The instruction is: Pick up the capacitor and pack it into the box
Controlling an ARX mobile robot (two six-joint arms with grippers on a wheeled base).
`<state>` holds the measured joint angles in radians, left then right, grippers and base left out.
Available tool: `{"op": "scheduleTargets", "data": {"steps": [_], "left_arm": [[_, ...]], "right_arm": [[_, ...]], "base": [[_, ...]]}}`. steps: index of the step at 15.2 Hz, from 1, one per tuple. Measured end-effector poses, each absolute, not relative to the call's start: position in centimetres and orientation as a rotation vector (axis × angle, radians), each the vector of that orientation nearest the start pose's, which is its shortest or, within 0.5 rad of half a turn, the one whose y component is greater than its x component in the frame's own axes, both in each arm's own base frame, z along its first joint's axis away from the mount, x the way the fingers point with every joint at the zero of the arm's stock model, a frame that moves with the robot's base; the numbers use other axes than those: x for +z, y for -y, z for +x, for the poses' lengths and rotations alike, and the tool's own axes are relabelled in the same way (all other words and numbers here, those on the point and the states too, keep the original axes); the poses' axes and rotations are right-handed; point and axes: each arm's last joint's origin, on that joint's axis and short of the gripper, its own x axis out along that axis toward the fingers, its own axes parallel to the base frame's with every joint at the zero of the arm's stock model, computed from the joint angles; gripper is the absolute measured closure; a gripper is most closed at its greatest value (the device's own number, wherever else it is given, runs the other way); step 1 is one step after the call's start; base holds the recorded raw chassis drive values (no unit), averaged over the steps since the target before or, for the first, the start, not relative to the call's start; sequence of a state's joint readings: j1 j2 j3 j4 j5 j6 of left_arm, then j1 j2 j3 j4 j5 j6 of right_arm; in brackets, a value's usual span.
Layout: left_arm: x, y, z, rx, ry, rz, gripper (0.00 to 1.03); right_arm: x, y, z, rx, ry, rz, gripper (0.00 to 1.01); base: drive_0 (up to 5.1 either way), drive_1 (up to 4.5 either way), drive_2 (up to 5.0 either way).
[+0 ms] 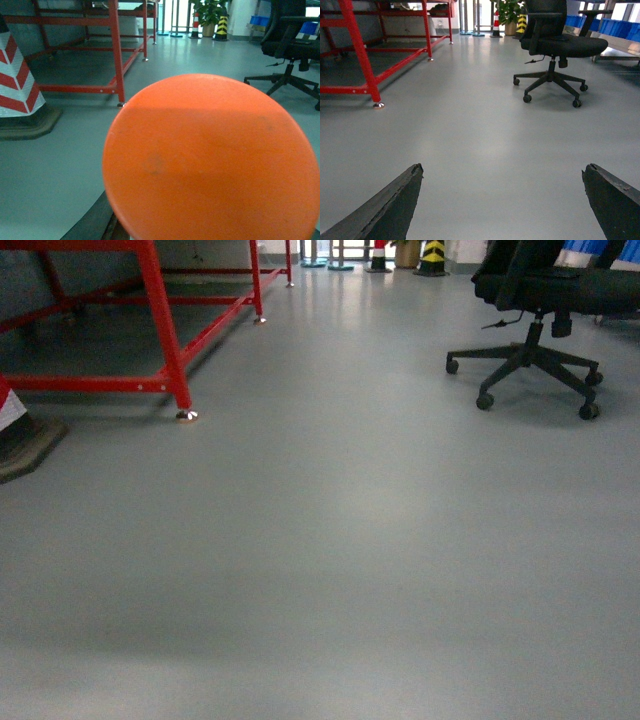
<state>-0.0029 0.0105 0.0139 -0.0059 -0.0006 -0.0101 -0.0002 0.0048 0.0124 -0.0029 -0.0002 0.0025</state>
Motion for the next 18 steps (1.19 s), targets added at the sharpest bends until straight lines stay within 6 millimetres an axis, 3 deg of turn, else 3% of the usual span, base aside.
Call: {"op": "scheduleTargets", "data": {"steps": [18], "left_arm": [[16.68,0.03,9.75,-0.002,-0.004,-0.01,0.59]], "right_arm": [[16.68,0.0,9.72,0.0,0.002,0.002,0.03]], "base": [[-5.0,2.42,2.4]]}}
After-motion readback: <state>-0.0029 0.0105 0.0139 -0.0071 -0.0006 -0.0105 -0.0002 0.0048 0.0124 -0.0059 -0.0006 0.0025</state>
